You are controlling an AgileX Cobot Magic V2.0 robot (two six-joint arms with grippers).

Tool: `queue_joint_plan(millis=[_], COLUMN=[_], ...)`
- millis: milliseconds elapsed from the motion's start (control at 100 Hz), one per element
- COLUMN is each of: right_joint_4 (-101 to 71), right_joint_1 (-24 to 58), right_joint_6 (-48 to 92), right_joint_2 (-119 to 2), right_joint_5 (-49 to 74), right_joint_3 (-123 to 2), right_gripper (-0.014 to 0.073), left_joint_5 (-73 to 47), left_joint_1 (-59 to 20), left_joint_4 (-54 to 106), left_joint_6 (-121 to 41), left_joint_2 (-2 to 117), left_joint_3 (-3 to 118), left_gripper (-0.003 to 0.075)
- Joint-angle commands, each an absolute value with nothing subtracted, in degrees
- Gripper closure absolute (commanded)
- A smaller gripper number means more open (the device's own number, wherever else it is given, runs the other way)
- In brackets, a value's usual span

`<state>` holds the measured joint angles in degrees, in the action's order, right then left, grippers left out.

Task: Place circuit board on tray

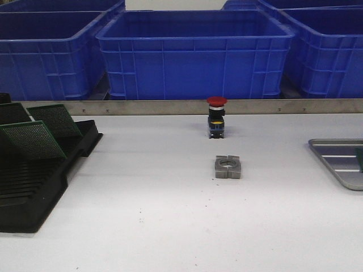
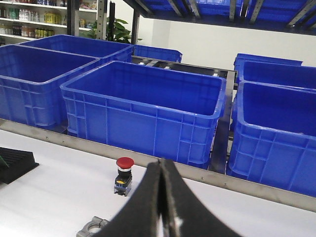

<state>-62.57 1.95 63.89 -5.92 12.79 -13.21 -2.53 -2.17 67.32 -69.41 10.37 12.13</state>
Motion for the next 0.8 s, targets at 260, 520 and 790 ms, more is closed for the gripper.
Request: queue_joint_plan(millis=[260,520,790], right_joint_4=[-63.57,-63.57,-63.57], right_joint_1=[2.13,2.13,2.13], right_joint_6=[64.53,64.53,64.53], right_joint_2=[-6.38,-6.38,-6.46], right_joint_5=[10.97,10.91,11.04], right_joint_3=[-14.66,-14.66,-14.66], right_gripper=[0.0653,0.0653,0.0653], left_joint_5=[6.27,7.81,-7.51], left_joint_1=[-1.96,0.34,1.11], left_joint_4=[21.62,8.4,6.42], left_joint_6=[-25.36,-8.61,-7.26], left_joint_2=[10.9,4.63,-1.75], left_joint_3=[8.76,-1.41,-1.55], left_gripper=[0.0737,0.0737,0.0737])
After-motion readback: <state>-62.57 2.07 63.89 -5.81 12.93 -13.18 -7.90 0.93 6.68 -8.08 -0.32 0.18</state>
